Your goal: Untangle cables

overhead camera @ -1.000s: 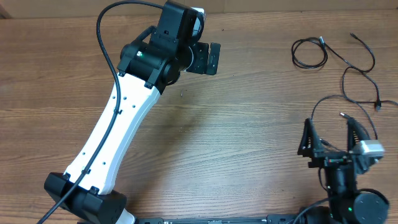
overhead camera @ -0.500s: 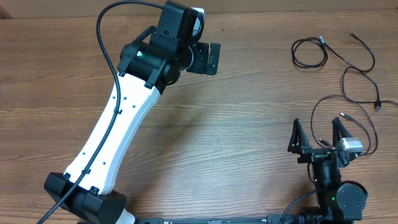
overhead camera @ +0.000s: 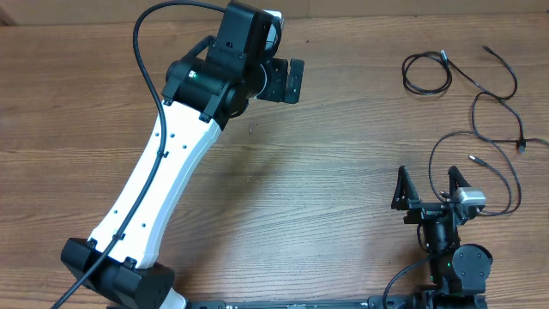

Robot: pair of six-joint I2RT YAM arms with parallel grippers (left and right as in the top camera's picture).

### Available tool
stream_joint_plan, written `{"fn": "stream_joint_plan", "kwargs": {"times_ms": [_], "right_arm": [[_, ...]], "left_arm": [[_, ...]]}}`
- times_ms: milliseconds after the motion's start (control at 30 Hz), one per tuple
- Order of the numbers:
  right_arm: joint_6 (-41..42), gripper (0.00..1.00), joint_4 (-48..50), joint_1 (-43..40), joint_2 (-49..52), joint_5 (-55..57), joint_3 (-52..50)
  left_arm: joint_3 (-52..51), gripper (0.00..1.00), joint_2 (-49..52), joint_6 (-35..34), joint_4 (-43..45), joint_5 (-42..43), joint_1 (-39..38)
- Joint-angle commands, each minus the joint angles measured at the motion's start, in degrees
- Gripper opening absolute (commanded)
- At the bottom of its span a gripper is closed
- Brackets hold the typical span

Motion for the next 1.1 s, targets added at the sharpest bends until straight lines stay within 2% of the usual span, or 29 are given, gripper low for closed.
{"fn": "stream_joint_plan", "kwargs": {"times_ms": [0, 267, 533, 767, 1067], "right_arm": [[-0.22, 1.0, 0.39, -0.26, -0.7, -0.28, -0.63], [-0.24, 1.0, -4.09, -0.26, -0.7, -0.48, -0.63], [-1.84, 1.0, -4.02, -0.2, -0.7, -1.14, -0.63], [-7.78, 1.0, -3.89, 1.53, -0.68, -2.84, -0.66], [-7.89, 1.0, -3.93, 1.77, -0.68, -1.73, -0.63]], "left_arm": [[0.2, 1.0, 0.31, 0.66, 0.09, -0.5, 0.26], [0.2, 1.0, 0.31, 0.66, 0.09, -0.5, 0.26], [0.2, 1.0, 0.31, 0.66, 0.09, -0.5, 0.26], [0.2, 1.0, 0.31, 0.66, 0.09, -0.5, 0.26], [0.2, 1.0, 0.31, 0.66, 0.09, -0.5, 0.26]]}}
